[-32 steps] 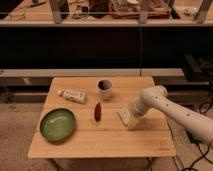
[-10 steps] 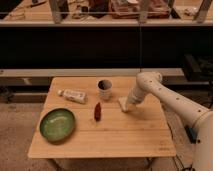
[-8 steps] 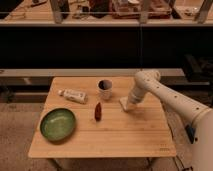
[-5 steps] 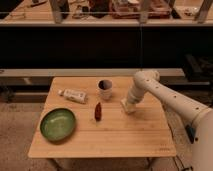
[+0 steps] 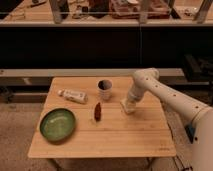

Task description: Wipe the white sponge on the table

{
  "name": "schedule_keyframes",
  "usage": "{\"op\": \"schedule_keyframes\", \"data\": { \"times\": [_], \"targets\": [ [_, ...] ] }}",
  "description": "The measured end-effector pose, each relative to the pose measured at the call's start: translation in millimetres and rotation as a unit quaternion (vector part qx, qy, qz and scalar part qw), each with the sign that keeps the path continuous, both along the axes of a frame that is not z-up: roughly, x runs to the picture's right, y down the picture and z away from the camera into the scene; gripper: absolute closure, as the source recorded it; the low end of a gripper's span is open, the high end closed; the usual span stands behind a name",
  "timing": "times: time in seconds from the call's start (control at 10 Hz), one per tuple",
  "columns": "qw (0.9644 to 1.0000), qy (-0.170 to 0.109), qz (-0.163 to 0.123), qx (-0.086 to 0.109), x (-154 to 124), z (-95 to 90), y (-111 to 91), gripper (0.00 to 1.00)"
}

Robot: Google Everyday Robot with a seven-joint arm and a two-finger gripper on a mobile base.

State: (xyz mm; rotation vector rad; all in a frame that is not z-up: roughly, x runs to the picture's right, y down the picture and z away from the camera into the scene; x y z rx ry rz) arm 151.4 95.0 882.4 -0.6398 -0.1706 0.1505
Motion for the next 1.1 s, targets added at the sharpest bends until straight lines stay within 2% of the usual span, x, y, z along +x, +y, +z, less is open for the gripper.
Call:
{"op": "schedule_keyframes", "data": {
  "times": [0.1, 0.2, 0.3, 0.5, 0.7, 1.1],
  "targets": [
    [0.9999, 0.000, -0.015, 0.003, 4.4, 4.6, -3.4, 0.61],
    [0.9996, -0.009, -0.026, 0.007, 4.8, 8.3, -10.2, 0.54],
    [0.9996, -0.021, -0.015, 0.014, 3.4, 9.5, -15.8, 0.43],
    [0.9974, -0.050, 0.043, 0.028, 18.3, 7.1, -18.1, 0.24],
    [0.9950, -0.065, 0.071, 0.026, 21.9, 9.4, -20.5, 0.20],
    [0.9936, -0.067, 0.091, 0.006, 20.7, 24.1, -9.2, 0.20]
  ]
}}
